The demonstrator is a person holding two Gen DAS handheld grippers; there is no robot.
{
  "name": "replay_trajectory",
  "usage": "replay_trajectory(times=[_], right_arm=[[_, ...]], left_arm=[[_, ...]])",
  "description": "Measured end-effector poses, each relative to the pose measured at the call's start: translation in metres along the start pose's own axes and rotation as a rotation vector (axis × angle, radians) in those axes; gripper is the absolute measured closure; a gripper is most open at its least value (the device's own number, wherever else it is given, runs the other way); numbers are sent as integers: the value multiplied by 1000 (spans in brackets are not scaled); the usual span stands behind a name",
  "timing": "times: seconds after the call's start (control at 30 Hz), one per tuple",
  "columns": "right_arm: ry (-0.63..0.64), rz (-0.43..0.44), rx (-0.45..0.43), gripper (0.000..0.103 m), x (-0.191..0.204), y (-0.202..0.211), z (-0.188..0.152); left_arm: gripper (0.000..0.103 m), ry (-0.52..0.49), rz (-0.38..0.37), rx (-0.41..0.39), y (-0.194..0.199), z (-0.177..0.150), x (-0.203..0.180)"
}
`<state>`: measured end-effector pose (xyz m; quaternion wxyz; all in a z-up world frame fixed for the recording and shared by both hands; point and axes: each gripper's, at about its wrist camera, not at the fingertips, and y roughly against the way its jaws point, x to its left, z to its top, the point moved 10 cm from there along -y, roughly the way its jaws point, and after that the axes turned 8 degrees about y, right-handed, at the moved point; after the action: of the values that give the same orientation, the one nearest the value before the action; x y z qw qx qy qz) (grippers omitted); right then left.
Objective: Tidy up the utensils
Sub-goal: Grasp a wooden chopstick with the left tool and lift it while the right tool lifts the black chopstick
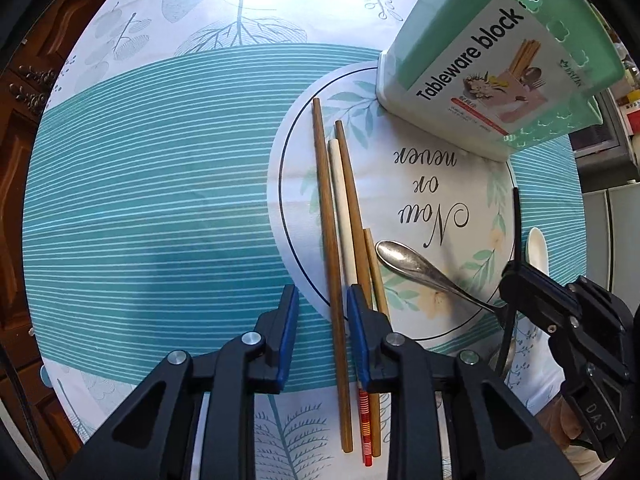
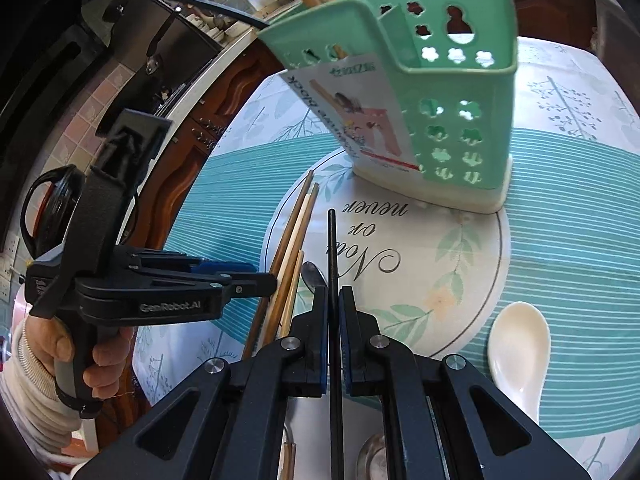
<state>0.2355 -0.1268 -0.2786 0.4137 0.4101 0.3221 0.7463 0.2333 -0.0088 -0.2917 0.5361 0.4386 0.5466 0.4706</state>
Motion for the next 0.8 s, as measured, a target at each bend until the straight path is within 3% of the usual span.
replay_trajectory(times=[0.1, 0.2, 0.37, 0.7, 0.8], right_arm=[[-1, -1, -9, 98, 0, 7, 0], [0, 1, -11, 98, -1, 13, -1], [6, 4, -19, 98, -1, 22, -3], [32, 2, -36, 98, 11, 43, -3], [36, 0, -42, 98, 13, 52, -4]], left_arm=[[82, 4, 8, 3, -1, 0, -2], [91, 16, -2, 32, -9, -1, -15], [93, 14, 14, 34, -10, -4, -17], [92, -33, 128, 60, -17, 3, -40], [98, -61, 158, 50, -19, 3, -53]])
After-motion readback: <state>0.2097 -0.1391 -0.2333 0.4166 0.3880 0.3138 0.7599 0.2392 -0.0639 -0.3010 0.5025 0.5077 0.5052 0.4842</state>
